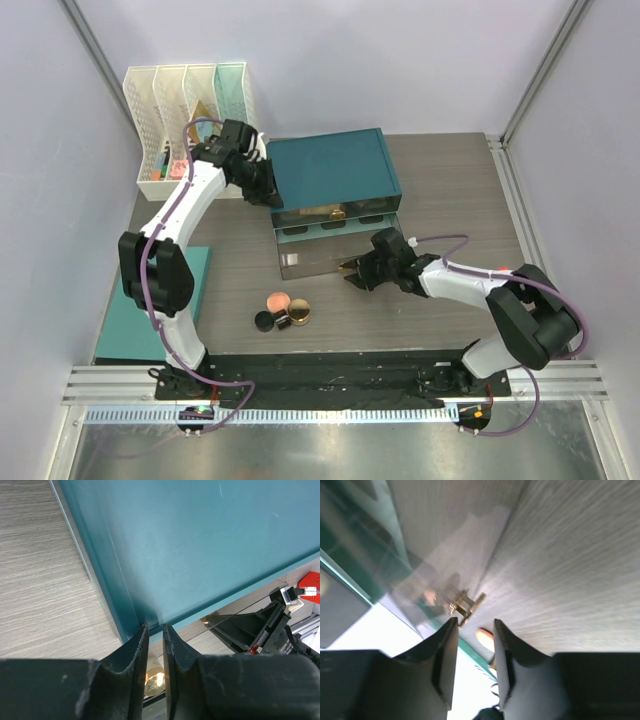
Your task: Organize the makeup
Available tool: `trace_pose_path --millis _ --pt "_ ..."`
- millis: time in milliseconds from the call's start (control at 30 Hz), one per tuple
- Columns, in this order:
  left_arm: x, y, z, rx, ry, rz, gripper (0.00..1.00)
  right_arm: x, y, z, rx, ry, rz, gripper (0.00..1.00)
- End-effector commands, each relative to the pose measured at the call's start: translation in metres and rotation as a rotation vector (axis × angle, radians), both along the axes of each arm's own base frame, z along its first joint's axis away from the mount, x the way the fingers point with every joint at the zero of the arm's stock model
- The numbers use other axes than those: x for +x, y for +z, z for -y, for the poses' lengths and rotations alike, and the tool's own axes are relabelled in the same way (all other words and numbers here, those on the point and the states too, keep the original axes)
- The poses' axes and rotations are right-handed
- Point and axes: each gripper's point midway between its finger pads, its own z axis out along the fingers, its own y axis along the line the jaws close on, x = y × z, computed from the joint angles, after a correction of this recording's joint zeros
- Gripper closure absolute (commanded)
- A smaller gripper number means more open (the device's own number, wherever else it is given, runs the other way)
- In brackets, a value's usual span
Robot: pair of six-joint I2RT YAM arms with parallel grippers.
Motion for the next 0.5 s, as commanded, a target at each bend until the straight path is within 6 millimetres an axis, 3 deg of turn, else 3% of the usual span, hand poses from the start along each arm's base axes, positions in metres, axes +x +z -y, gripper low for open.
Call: trace_pose_path --millis 0,267,367,467 --pt "-0.024 -0.045 -0.032 0.174 0.02 -0.141 0.8 -0.033 0.012 -0.004 -0.054 0.187 -0.023 0.59" --pt "-0.025 -0.045 -0.033 0.177 0.022 -0.137 0.79 -0.042 0.042 0.001 -0.084 0.279 0.05 0.49" --pt "-0.025 -0.043 -0.034 0.179 0.023 -0.133 0.79 -0.041 0.058 0.006 -0.158 0.357 0.1 0.48" --pt "-0.024 -0.042 -0.034 0.181 0.023 -0.129 0.79 -0.03 0.087 0.009 -0.247 0.43 0.196 0.47"
